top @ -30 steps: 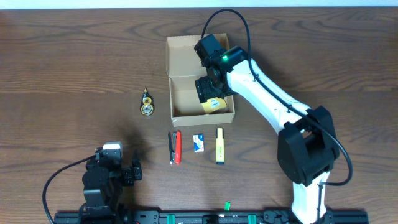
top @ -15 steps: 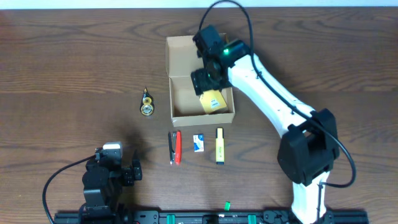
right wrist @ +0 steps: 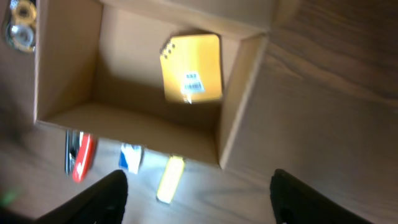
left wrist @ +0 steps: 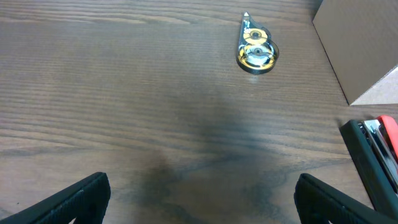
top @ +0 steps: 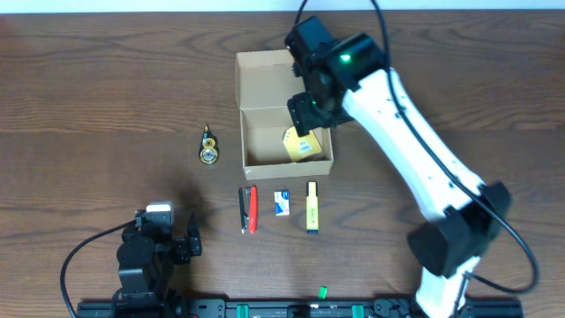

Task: Pack container
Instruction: 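Move the right gripper to the yellow highlighter and lower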

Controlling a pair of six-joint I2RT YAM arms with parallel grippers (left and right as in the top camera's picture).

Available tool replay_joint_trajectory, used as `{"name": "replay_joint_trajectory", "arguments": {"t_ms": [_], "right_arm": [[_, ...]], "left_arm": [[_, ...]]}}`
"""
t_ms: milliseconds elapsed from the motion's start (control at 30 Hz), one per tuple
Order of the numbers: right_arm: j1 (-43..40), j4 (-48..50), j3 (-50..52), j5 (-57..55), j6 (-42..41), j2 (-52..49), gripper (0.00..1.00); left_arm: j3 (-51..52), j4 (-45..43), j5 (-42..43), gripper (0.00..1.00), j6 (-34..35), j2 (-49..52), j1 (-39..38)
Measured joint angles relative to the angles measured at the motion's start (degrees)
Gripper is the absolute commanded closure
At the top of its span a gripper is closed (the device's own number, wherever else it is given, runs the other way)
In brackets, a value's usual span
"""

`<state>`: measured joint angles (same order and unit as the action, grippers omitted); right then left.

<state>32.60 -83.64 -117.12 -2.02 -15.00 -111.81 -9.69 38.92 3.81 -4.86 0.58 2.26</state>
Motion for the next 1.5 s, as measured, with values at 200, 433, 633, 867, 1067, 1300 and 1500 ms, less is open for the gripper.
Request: {"name": "replay_joint_trajectory", "arguments": {"t_ms": [200,433,633,867,1067,1300,1500], "right_arm": [[-0.87,1.77,10.03,-1.07,0.15,13.86,0.17],[-0.9,11.98,39.6,-0.09,-2.05,32.33,0.01],[0.35,17.05,57.05,0.55,-8.87,44.35,0.01],[7.02,26.23,67.01,1.03,-20.48,46.36,0.01],[12.39,30.93,68.06,0.22,-29.07,40.7,0.01],[14.49,30.73,68.13,-1.27,-40.02,32.68,0.01],[14.58,34.84,68.17,-2.16,-46.84,29.7,0.01]], "left_arm": [[0.0,-0.02,0.0,0.05,0.0,0.0,0.0],[0.0,-0.04,0.02,0.05,0.0,0.0,0.0],[0.0,-0.04,0.0,0.05,0.02,0.0,0.0],[0.0,-0.02,0.0,0.05,0.0,0.0,0.0],[0.0,-0.02,0.0,0.05,0.0,0.0,0.0],[0.0,-0.02,0.0,0.05,0.0,0.0,0.0],[0.0,-0.02,0.0,0.05,0.0,0.0,0.0]]}}
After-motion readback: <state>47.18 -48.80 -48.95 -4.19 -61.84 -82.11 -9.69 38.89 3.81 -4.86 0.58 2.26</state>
